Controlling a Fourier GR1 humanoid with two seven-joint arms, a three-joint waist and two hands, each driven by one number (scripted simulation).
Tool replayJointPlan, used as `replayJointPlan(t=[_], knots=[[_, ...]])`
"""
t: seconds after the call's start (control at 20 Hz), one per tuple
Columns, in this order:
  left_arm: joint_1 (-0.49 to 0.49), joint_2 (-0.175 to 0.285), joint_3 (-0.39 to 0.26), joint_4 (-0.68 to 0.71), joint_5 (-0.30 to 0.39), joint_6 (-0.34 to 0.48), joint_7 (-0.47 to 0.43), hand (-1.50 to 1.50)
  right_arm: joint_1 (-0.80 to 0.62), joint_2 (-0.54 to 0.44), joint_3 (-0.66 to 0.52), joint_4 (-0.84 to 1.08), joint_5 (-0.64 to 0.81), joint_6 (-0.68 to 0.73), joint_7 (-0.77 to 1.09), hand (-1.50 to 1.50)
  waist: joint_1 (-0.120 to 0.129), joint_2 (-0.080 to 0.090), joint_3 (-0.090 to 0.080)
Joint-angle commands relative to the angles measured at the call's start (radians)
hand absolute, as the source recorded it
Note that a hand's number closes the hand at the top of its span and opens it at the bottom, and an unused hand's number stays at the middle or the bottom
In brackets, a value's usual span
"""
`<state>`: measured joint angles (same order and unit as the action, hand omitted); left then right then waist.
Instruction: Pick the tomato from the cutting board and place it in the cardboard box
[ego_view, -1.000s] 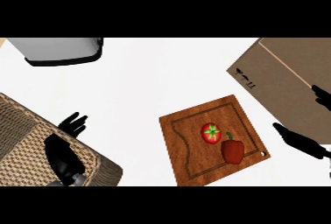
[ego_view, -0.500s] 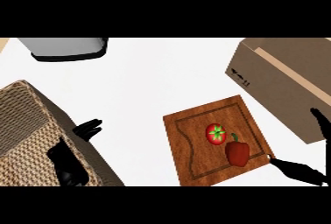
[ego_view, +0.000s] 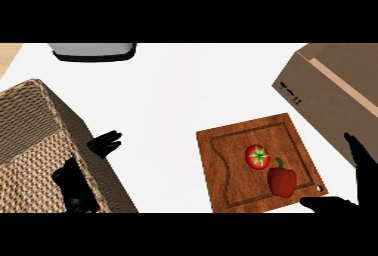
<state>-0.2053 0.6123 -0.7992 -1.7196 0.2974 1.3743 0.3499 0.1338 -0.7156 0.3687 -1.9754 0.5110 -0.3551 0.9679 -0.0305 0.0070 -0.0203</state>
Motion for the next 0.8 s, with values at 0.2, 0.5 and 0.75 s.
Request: replayJointPlan(t=[0.2,0.5,0.75], knots=[[-0.053,0.042,-0.011,-0.004,0.066,-0.221,-0.026,0.0,-0.091,0.092,0.094,-0.063,0.075,0.159,0.349,-1.5,0.028,0.007,0.005],[-0.049,0.065,-0.022,-0.017,0.098,-0.241,-0.064,0.0,-0.187,0.206,0.11,-0.017,0.122,0.201,0.417,-1.5,0.05,0.007,0.006],[-0.04,0.037,-0.036,0.017,0.117,-0.217,-0.092,0.0,-0.203,0.257,0.123,0.008,0.18,0.258,0.471,-1.5,0.032,0.004,0.006]])
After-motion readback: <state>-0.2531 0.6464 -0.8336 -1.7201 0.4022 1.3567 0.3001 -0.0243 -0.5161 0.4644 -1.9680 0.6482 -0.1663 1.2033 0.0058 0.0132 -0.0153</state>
